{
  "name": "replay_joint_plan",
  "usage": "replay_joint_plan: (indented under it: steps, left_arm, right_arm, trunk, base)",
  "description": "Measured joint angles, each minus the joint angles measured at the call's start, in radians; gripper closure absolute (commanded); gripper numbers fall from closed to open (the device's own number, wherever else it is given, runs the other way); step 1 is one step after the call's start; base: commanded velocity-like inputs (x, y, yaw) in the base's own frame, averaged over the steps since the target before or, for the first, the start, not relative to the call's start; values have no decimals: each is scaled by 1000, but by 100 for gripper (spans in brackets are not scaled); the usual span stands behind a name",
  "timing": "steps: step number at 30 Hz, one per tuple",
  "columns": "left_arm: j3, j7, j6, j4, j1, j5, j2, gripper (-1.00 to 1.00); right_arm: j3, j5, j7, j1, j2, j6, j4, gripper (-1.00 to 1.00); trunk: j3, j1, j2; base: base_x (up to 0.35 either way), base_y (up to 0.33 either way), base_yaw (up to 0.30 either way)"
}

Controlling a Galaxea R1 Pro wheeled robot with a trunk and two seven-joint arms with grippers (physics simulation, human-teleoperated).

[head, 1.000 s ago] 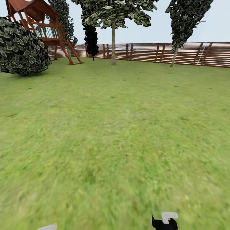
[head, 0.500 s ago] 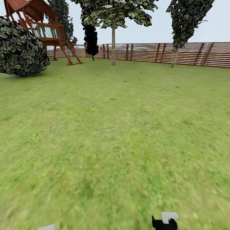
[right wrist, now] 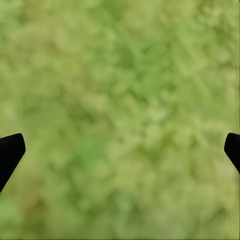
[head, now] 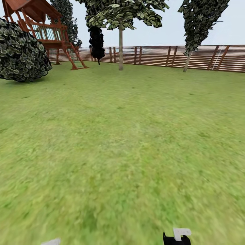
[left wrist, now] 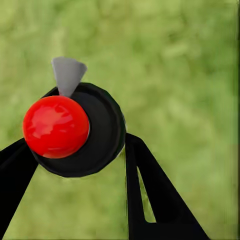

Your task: In the garden, pick up the pesticide atomizer on the floor and spray pesticide onto both trees until each tree trunk is fully covered.

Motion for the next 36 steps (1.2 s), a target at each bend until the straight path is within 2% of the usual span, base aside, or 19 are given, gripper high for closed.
replay_joint_plan:
  steps: [36]
  left_arm:
    - [1,0,0,0,0,-1,0,100]
  right_arm:
    - [0,0,0,3,2,0,0,-100]
  trunk:
    - [0,0,0]
  base:
    - [340,0,0]
